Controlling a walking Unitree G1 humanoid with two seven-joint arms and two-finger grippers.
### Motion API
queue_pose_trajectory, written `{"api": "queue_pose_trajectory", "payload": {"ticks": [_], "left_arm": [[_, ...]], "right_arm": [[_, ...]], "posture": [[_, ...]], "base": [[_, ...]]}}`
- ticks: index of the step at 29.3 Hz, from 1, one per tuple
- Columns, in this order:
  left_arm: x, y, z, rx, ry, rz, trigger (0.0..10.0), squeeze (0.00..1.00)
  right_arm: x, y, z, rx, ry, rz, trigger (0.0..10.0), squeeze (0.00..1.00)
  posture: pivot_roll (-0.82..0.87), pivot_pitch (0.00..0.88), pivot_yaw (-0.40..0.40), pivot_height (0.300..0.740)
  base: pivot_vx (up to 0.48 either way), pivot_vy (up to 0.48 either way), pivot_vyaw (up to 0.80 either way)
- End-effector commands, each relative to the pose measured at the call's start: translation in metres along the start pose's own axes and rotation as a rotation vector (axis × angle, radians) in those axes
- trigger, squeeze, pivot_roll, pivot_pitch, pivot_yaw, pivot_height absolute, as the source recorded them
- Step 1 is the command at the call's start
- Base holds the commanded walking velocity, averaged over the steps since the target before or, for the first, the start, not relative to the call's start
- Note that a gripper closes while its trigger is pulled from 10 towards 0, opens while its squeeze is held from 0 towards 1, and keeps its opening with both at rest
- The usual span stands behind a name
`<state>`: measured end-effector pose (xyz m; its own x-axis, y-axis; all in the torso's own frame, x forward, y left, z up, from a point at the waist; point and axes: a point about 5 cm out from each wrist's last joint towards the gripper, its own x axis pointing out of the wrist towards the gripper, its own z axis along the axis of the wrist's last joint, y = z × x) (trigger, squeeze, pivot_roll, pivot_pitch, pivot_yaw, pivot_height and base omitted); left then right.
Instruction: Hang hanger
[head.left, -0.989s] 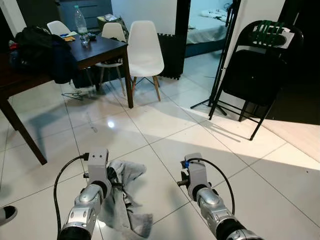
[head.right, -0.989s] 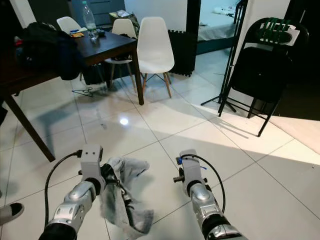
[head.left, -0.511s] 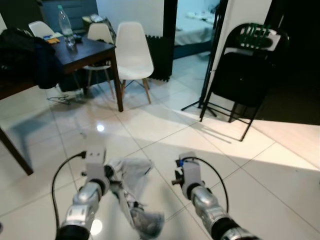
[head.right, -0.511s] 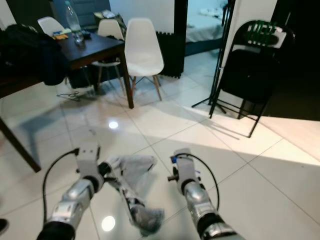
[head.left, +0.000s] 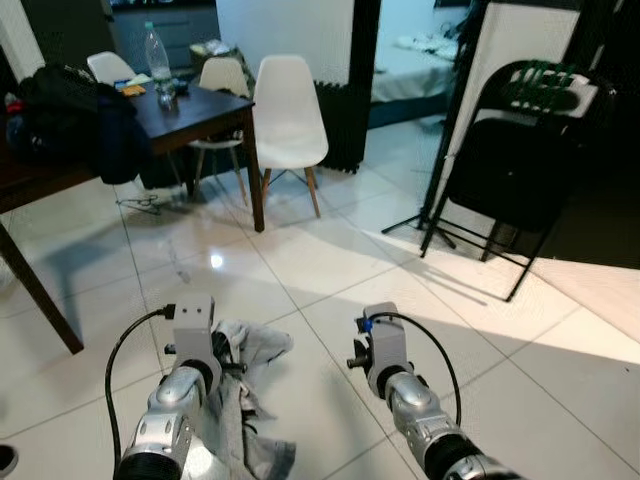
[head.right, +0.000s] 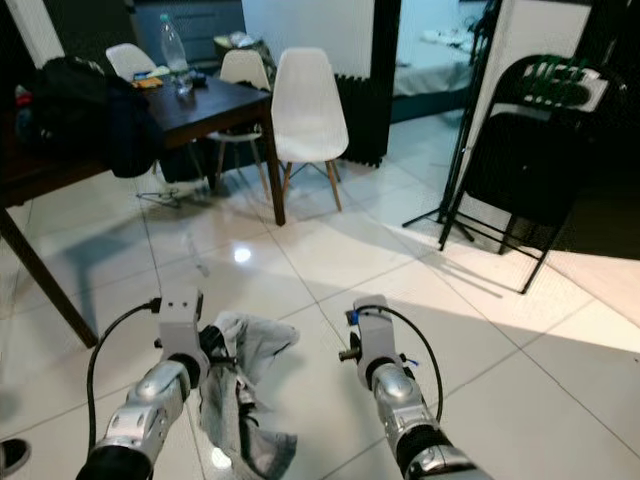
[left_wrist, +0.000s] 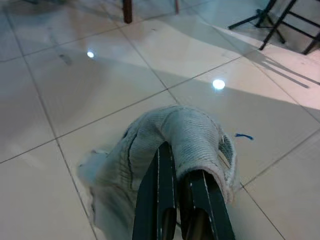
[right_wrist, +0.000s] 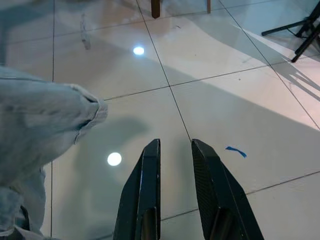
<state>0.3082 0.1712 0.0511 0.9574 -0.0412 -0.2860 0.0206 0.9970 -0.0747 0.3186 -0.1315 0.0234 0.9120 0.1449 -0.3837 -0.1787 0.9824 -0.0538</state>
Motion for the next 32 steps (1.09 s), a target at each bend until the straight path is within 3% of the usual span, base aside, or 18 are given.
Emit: {"api": "queue_pose_trajectory", "payload": {"ticks": [1,32], "left_arm": [[0.003,0.001,0.016,-0.005,-0.058,0.008,10.0,0.00],[0.005,-0.002,0.029,0.019,-0.091,-0.009,10.0,0.00]], "right_arm": [[0.003,0.001,0.012,0.017,-0.040,-0.004,10.0,0.00],[0.007,-0.002,0.029,0.063,-0.098,-0.037,10.0,0.00]], "posture": [[0.05,0.000,0.006,0.740],[0.06,0.000,0.007,0.740]], "base": [[0.296,0.000,0.00],[0.296,0.000,0.00]]}}
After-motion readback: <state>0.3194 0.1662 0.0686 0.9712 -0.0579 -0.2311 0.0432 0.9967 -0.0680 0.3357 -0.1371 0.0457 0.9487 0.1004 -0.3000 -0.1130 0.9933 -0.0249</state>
